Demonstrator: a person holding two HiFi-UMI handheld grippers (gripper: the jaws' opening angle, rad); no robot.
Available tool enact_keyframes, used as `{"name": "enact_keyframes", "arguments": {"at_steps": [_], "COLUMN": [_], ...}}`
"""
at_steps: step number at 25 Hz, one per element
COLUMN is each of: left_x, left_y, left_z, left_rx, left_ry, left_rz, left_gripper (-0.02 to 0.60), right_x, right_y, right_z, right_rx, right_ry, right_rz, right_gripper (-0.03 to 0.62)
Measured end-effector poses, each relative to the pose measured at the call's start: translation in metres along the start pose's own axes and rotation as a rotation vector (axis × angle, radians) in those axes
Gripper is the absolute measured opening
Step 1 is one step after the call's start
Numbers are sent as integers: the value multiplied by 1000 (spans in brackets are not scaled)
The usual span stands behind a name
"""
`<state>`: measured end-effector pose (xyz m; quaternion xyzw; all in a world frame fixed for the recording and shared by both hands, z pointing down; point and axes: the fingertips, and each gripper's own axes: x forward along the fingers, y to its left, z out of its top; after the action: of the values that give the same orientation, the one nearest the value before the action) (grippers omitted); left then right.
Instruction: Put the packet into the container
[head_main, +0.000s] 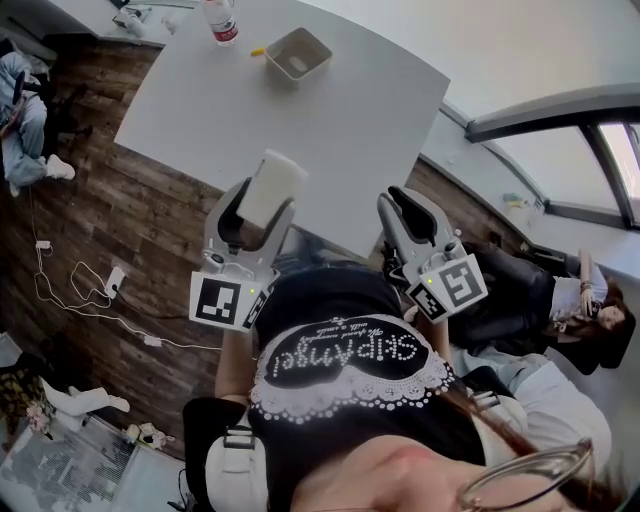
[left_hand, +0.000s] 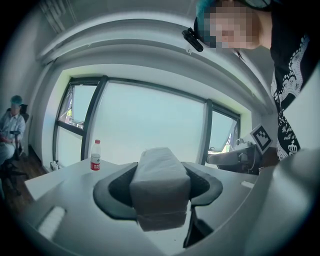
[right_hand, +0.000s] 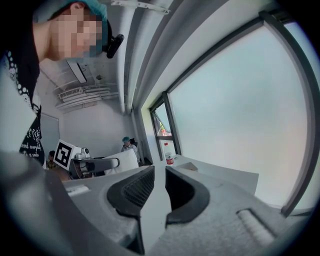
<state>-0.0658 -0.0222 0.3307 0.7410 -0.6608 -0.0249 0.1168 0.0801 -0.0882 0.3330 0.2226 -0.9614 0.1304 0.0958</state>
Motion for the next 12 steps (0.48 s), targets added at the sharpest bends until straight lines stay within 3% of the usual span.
{"name": "enact_keyframes", "arguments": {"at_steps": [12], "left_x": [3], "left_y": [7], "left_z": [-1], "left_rx": [-21], "left_ry": [5], "left_rz": [-43], "left_gripper": [267], "right_x": [-4], "right_y": [2], "right_z": [5], "right_rx": [-1], "right_ry": [-22], "right_rz": [-67], "right_gripper": [69]}}
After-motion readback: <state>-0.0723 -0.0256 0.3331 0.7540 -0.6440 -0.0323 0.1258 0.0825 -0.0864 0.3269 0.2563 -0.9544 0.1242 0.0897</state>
